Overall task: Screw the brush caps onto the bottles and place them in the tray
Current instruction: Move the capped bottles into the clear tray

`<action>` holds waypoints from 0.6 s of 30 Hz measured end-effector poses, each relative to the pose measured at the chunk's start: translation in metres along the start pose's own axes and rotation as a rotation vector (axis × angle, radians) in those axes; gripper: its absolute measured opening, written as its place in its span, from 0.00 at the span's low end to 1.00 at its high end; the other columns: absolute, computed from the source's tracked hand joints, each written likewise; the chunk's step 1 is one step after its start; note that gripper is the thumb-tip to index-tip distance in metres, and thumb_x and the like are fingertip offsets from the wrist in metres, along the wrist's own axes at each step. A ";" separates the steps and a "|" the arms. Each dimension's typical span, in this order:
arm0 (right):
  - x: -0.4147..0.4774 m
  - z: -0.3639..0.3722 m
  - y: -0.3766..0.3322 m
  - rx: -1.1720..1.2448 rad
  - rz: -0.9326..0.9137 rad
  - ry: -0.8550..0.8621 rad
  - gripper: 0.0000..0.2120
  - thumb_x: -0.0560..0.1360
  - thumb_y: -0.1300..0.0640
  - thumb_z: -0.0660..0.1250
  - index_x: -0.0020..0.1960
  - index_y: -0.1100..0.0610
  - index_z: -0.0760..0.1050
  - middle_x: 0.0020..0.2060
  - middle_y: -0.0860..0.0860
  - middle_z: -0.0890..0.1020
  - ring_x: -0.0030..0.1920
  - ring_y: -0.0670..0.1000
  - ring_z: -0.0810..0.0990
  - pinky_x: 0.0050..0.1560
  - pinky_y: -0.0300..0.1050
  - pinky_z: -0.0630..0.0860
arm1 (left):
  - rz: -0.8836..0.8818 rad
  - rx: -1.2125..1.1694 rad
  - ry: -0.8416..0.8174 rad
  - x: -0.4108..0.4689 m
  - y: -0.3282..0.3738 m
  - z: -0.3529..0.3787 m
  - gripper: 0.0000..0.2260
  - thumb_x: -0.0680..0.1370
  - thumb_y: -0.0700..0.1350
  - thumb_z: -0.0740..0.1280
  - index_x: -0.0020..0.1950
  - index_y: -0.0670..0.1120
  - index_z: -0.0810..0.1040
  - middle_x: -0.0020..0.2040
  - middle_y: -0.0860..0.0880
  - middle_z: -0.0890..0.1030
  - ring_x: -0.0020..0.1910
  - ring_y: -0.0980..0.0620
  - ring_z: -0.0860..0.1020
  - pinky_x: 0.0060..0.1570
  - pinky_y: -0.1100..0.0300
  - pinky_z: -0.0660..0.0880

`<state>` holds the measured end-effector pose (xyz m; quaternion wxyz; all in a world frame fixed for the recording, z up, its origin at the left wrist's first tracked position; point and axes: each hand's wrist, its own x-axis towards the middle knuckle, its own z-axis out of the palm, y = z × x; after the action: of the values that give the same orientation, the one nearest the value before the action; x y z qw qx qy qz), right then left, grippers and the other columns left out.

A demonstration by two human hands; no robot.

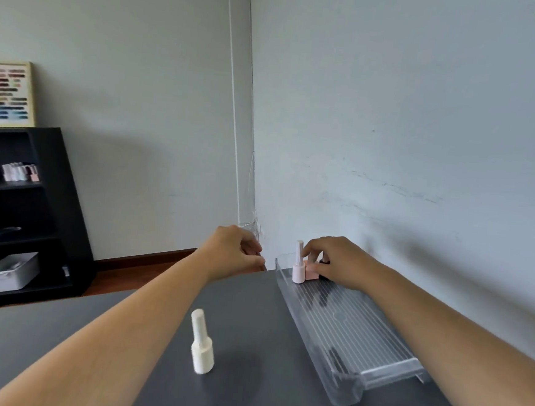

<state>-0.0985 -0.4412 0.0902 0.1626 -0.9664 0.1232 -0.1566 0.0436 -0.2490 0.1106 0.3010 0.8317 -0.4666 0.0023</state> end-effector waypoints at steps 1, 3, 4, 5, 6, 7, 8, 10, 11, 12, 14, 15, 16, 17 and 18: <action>-0.006 0.005 -0.006 0.023 0.011 -0.007 0.11 0.73 0.52 0.67 0.56 0.50 0.78 0.45 0.43 0.80 0.40 0.41 0.74 0.43 0.39 0.70 | -0.003 -0.010 -0.006 -0.015 -0.005 -0.004 0.06 0.68 0.50 0.74 0.43 0.52 0.82 0.37 0.57 0.82 0.33 0.66 0.77 0.34 0.75 0.69; -0.015 0.013 -0.016 0.049 0.032 -0.033 0.13 0.74 0.50 0.68 0.57 0.51 0.78 0.40 0.40 0.78 0.39 0.39 0.74 0.40 0.37 0.69 | -0.017 -0.016 -0.007 -0.041 -0.013 -0.011 0.07 0.68 0.53 0.74 0.43 0.54 0.82 0.38 0.56 0.82 0.34 0.66 0.77 0.36 0.75 0.69; -0.019 0.018 -0.021 0.052 0.042 -0.048 0.14 0.74 0.49 0.68 0.57 0.51 0.77 0.40 0.40 0.78 0.40 0.40 0.76 0.41 0.36 0.70 | -0.031 -0.019 -0.004 -0.053 -0.017 -0.014 0.07 0.68 0.55 0.73 0.43 0.55 0.82 0.39 0.56 0.82 0.34 0.66 0.77 0.37 0.74 0.69; -0.022 0.021 -0.025 0.054 0.053 -0.056 0.15 0.74 0.47 0.68 0.58 0.52 0.77 0.42 0.42 0.79 0.42 0.42 0.77 0.42 0.36 0.71 | -0.046 -0.025 -0.001 -0.064 -0.020 -0.017 0.08 0.68 0.57 0.73 0.43 0.55 0.82 0.39 0.57 0.82 0.35 0.66 0.77 0.38 0.72 0.70; -0.025 0.025 -0.028 0.055 0.067 -0.058 0.16 0.73 0.47 0.68 0.58 0.52 0.77 0.44 0.44 0.79 0.45 0.44 0.78 0.44 0.38 0.72 | -0.060 -0.031 0.000 -0.074 -0.022 -0.020 0.10 0.68 0.59 0.72 0.43 0.56 0.82 0.40 0.57 0.83 0.36 0.64 0.77 0.39 0.70 0.71; -0.027 0.028 -0.030 0.056 0.083 -0.057 0.17 0.73 0.46 0.69 0.59 0.53 0.77 0.46 0.45 0.80 0.46 0.46 0.79 0.45 0.39 0.72 | -0.070 -0.038 -0.001 -0.083 -0.024 -0.022 0.11 0.67 0.61 0.71 0.44 0.57 0.82 0.41 0.57 0.83 0.37 0.63 0.77 0.40 0.68 0.72; -0.029 0.031 -0.032 0.060 0.099 -0.061 0.18 0.72 0.47 0.70 0.59 0.53 0.77 0.47 0.46 0.80 0.46 0.47 0.79 0.46 0.40 0.73 | -0.077 -0.042 -0.006 -0.091 -0.026 -0.024 0.12 0.67 0.62 0.71 0.44 0.57 0.81 0.42 0.58 0.82 0.37 0.62 0.76 0.41 0.67 0.73; -0.032 0.037 -0.034 0.065 0.113 -0.080 0.18 0.72 0.49 0.71 0.59 0.56 0.77 0.46 0.47 0.81 0.45 0.47 0.80 0.45 0.39 0.74 | -0.077 -0.047 -0.028 -0.106 -0.028 -0.025 0.13 0.67 0.63 0.70 0.45 0.58 0.81 0.43 0.60 0.82 0.35 0.64 0.75 0.40 0.67 0.71; -0.034 0.040 -0.035 0.062 0.110 -0.089 0.18 0.72 0.51 0.71 0.59 0.57 0.77 0.45 0.48 0.81 0.44 0.46 0.80 0.44 0.37 0.73 | -0.075 -0.052 -0.043 -0.112 -0.029 -0.025 0.13 0.67 0.63 0.71 0.45 0.58 0.81 0.43 0.60 0.82 0.33 0.65 0.74 0.38 0.68 0.69; -0.036 0.042 -0.036 0.060 0.106 -0.090 0.18 0.72 0.52 0.71 0.60 0.57 0.77 0.44 0.47 0.81 0.43 0.44 0.79 0.42 0.34 0.71 | -0.073 -0.060 -0.059 -0.117 -0.030 -0.024 0.13 0.66 0.62 0.72 0.45 0.58 0.81 0.42 0.60 0.81 0.33 0.65 0.74 0.38 0.69 0.68; -0.038 0.045 -0.038 0.066 0.103 -0.077 0.18 0.73 0.54 0.71 0.60 0.58 0.77 0.42 0.47 0.81 0.40 0.43 0.77 0.38 0.31 0.67 | -0.077 -0.070 -0.077 -0.123 -0.032 -0.022 0.11 0.67 0.58 0.74 0.46 0.57 0.81 0.40 0.59 0.80 0.33 0.65 0.74 0.37 0.71 0.68; -0.039 0.045 -0.039 0.071 0.103 -0.069 0.17 0.73 0.54 0.71 0.60 0.58 0.77 0.42 0.48 0.81 0.40 0.43 0.76 0.37 0.31 0.66 | -0.078 -0.069 -0.078 -0.125 -0.034 -0.021 0.10 0.67 0.55 0.75 0.46 0.56 0.81 0.39 0.59 0.80 0.32 0.65 0.74 0.35 0.73 0.69; -0.040 0.046 -0.039 0.075 0.104 -0.063 0.17 0.73 0.55 0.70 0.61 0.58 0.77 0.43 0.48 0.81 0.40 0.43 0.76 0.38 0.30 0.66 | -0.079 -0.065 -0.074 -0.125 -0.036 -0.020 0.08 0.68 0.52 0.75 0.46 0.55 0.82 0.37 0.58 0.79 0.32 0.65 0.74 0.34 0.74 0.69; -0.040 0.046 -0.040 0.080 0.106 -0.059 0.17 0.73 0.55 0.70 0.61 0.59 0.77 0.43 0.49 0.81 0.41 0.44 0.76 0.38 0.30 0.66 | -0.084 -0.062 -0.067 -0.125 -0.037 -0.018 0.06 0.70 0.49 0.74 0.45 0.55 0.82 0.36 0.57 0.79 0.31 0.65 0.74 0.34 0.74 0.69; -0.041 0.046 -0.039 0.086 0.108 -0.057 0.17 0.73 0.55 0.70 0.61 0.59 0.77 0.43 0.49 0.81 0.41 0.45 0.76 0.39 0.31 0.67 | -0.093 -0.064 -0.057 -0.125 -0.038 -0.017 0.05 0.71 0.46 0.73 0.45 0.54 0.82 0.36 0.56 0.79 0.31 0.64 0.74 0.34 0.74 0.70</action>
<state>-0.1127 -0.3806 0.0521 0.2158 -0.9544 0.1638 -0.1252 0.0078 -0.1288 0.0701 0.3140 0.8421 -0.4357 -0.0505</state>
